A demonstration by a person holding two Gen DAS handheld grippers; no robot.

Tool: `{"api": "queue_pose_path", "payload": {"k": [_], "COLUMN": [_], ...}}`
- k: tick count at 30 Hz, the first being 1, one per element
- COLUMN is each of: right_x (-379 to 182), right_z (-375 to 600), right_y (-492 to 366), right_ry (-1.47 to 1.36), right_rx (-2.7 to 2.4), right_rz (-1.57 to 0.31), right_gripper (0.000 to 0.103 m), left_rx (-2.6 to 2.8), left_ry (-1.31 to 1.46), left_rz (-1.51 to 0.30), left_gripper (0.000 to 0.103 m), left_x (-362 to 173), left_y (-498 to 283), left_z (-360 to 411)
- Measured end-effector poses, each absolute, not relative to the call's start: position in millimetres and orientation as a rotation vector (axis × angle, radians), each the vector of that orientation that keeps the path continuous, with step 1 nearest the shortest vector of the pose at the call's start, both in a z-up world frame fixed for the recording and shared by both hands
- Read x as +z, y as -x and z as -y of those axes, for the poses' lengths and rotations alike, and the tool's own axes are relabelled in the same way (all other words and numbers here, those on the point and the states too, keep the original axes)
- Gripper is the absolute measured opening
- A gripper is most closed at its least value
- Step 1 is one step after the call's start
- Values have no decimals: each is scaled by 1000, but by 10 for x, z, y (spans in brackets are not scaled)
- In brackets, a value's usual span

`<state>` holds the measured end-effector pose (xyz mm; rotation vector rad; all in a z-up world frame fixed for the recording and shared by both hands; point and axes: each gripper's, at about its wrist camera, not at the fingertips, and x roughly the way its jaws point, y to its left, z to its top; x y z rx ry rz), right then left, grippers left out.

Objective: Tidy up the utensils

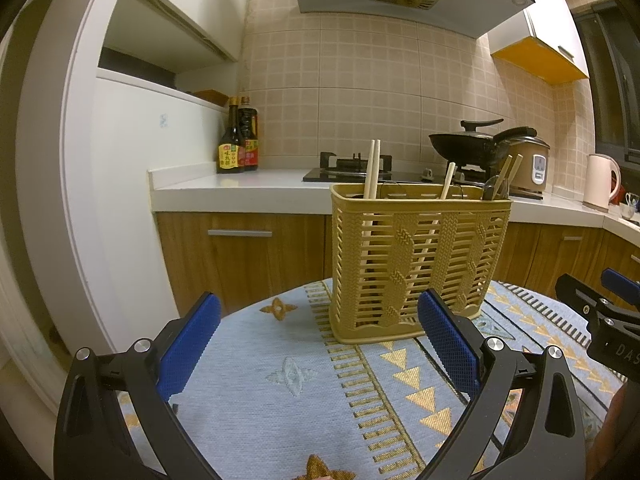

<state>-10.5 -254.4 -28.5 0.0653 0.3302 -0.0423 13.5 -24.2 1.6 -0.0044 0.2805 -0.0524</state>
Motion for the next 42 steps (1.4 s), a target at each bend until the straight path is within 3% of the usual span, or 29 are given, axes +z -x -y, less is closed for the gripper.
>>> {"api": "queue_pose_path", "payload": {"k": [42], "right_x": [-290], "right_z": [2529], "right_y": [72], "right_ry": [-60], "right_rx": [-53], "right_rz": [-338], "right_gripper": [95], "left_rx": [-85], "left_ry": [-25], "left_rz": [-312], "left_gripper": [95], "left_x": [3], "left_y": [-191], "left_z": [295]}}
